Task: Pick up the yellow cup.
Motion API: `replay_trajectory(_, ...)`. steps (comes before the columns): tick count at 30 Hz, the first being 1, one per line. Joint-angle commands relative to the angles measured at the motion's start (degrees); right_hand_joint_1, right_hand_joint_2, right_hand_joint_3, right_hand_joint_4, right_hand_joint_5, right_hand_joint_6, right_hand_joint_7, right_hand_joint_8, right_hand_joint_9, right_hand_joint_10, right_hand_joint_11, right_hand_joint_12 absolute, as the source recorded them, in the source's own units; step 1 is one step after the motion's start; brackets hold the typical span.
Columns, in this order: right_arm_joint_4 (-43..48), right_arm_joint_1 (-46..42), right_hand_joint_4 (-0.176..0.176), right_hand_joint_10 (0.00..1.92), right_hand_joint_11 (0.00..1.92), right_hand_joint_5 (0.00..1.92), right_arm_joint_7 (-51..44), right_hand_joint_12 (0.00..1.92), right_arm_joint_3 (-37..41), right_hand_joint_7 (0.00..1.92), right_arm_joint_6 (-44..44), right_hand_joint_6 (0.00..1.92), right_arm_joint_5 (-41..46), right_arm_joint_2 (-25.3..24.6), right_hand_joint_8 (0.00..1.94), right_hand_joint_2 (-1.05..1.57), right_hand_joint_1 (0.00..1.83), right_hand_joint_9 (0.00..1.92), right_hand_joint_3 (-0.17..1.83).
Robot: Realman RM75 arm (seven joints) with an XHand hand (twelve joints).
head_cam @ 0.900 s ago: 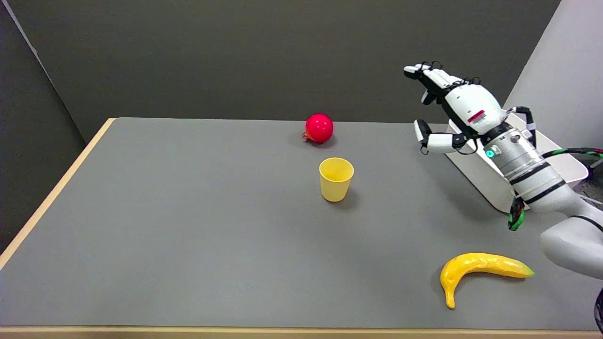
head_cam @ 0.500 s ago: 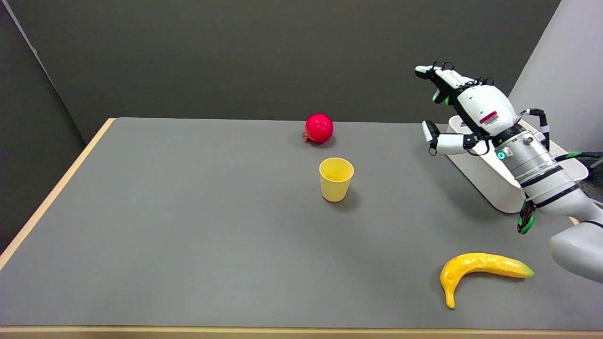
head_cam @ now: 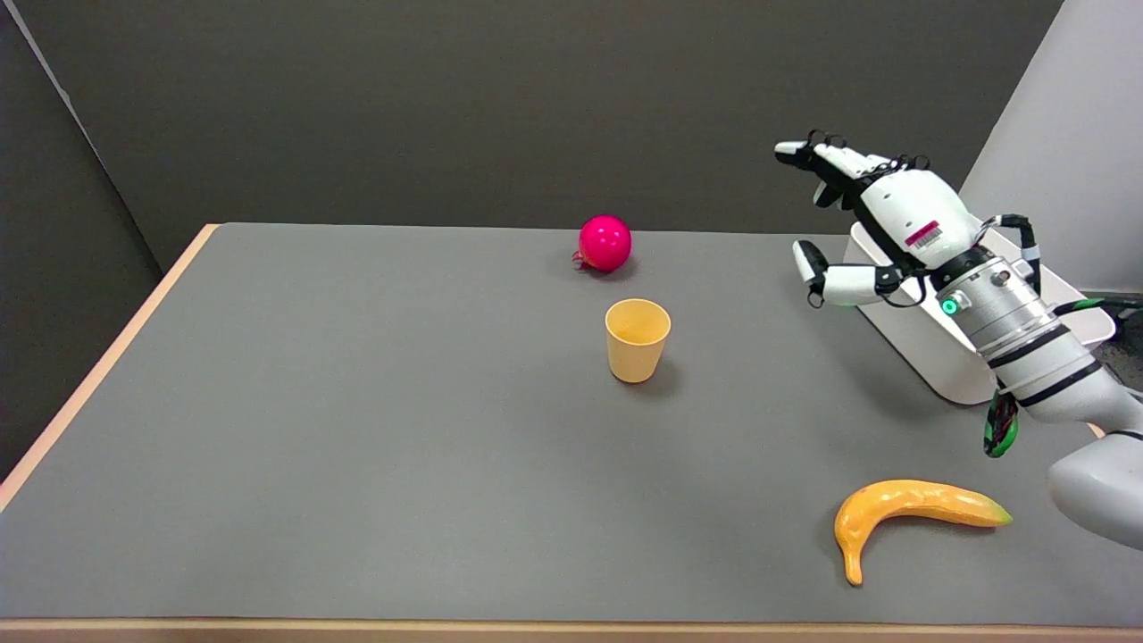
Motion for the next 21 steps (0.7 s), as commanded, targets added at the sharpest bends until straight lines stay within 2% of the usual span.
replay_trajectory(1,10.02,-7.01,0.107,1.25,0.5,0.23,-9.5,1.62,1.64,0.39,-11.07,0.5,2.85,-3.39,0.42,0.76,0.87,0.63,0.99)
replay_trajectory(8,10.04,-6.3,0.11,1.26,0.5,0.25,-16.65,1.63,-2.27,0.42,-12.01,0.55,3.58,-7.39,0.44,0.75,0.89,0.63,0.99)
replay_trajectory(14,10.02,-4.91,0.107,1.21,0.5,0.26,-16.75,1.64,-4.07,0.42,-12.09,0.56,3.63,-8.72,0.45,0.75,0.9,0.59,0.99)
replay_trajectory(16,9.88,-2.66,0.101,1.13,0.48,0.25,-16.61,1.63,-6.17,0.42,-11.63,0.54,3.63,-8.27,0.44,0.75,0.88,0.52,0.99)
replay_trajectory(18,9.37,-0.29,0.089,0.98,0.37,0.23,-16.22,1.56,-8.17,0.37,-11.53,0.47,3.63,-8.09,0.39,0.74,0.85,0.41,1.0)
replay_trajectory(21,7.75,4.61,0.074,0.78,0.2,0.17,-15.97,1.36,-12.41,0.25,-11.16,0.4,3.63,-8.28,0.31,0.71,0.77,0.28,1.02)
